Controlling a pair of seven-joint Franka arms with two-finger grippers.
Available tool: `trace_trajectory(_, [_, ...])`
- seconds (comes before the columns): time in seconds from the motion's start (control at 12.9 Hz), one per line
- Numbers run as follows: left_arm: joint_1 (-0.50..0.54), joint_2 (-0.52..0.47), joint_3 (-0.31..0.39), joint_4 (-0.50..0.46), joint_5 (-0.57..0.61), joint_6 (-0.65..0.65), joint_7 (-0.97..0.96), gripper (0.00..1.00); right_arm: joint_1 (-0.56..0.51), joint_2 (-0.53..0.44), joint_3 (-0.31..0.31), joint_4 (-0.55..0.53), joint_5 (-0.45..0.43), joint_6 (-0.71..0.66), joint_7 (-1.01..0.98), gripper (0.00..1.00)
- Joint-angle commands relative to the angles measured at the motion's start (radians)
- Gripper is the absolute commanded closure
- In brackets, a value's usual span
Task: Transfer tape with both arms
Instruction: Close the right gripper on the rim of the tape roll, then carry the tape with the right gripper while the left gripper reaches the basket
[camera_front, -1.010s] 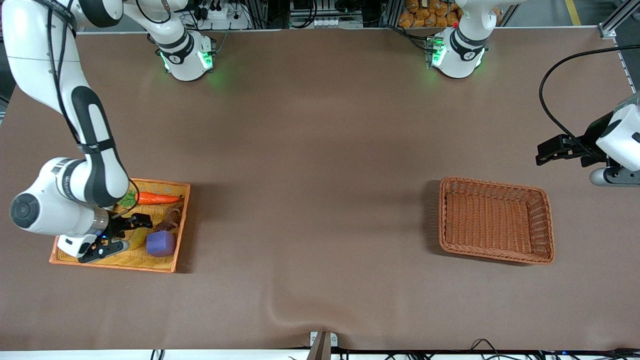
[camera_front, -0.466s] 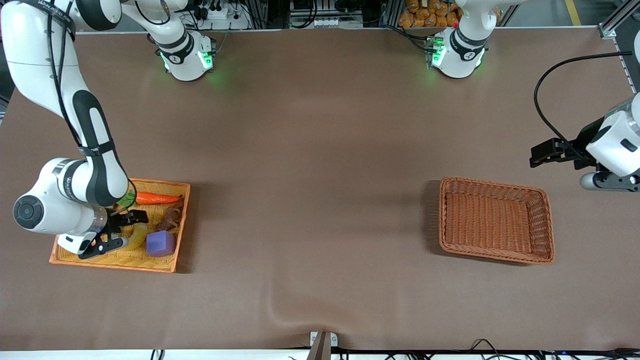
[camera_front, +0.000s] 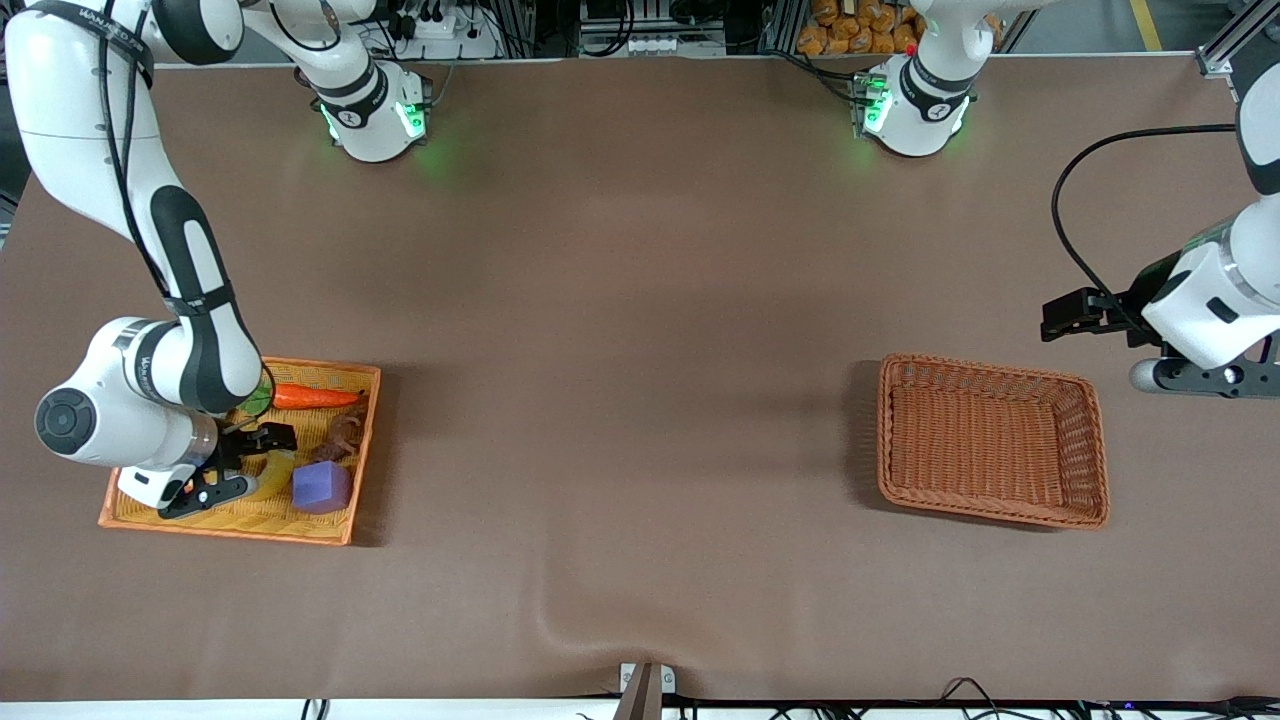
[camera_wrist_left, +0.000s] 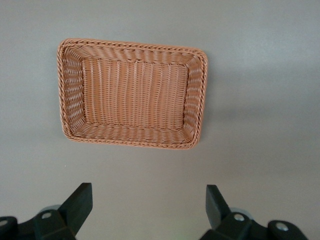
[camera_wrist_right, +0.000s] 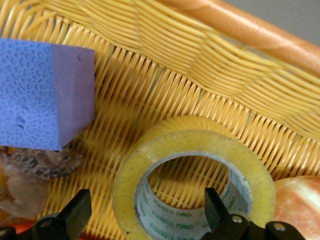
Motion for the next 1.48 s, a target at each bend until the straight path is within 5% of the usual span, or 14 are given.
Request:
trace_trajectory(0.0, [-0.014,0.008,-0.002,0.01,0.015,-0.007,-0.009,0.0,-0.008,0.016,0.008,0.016,-0.075,0.079,-0.099,0.0])
trace_trajectory(0.31, [-0.014,0.015,0.0,0.008,0.015,-0.01,-0.002,0.0,-0.005,0.025,0.01,0.015,-0.063,0.097,-0.094,0.0])
trace_trajectory(0.39, [-0.013,0.015,-0.002,0.008,0.015,-0.01,-0.002,0.0,-0.008,0.027,0.01,0.015,-0.061,0.097,-0.094,0.15])
trace_trajectory(0.47, [-0.014,0.015,-0.002,0.008,0.015,-0.01,0.0,0.0,-0.008,0.028,0.01,0.015,-0.061,0.095,-0.093,0.57])
trace_trajectory(0.54, [-0.014,0.015,-0.002,0.008,0.016,-0.01,0.0,0.0,-0.011,0.028,0.01,0.015,-0.061,0.095,-0.093,0.85])
trace_trajectory(0.62, [-0.014,0.015,-0.002,0.008,0.016,-0.01,0.0,0.0,-0.011,0.028,0.011,0.015,-0.059,0.095,-0.088,1.0])
trace_trajectory(1.09, [-0.026,0.004,-0.002,0.014,0.019,-0.01,-0.003,0.0,0.006,0.015,0.014,0.018,-0.046,0.077,-0.004,1.0])
trace_trajectory(1.4, [-0.017,0.001,0.006,0.017,0.012,-0.008,-0.003,0.0,0.038,-0.028,0.017,0.091,-0.044,-0.102,0.013,1.0])
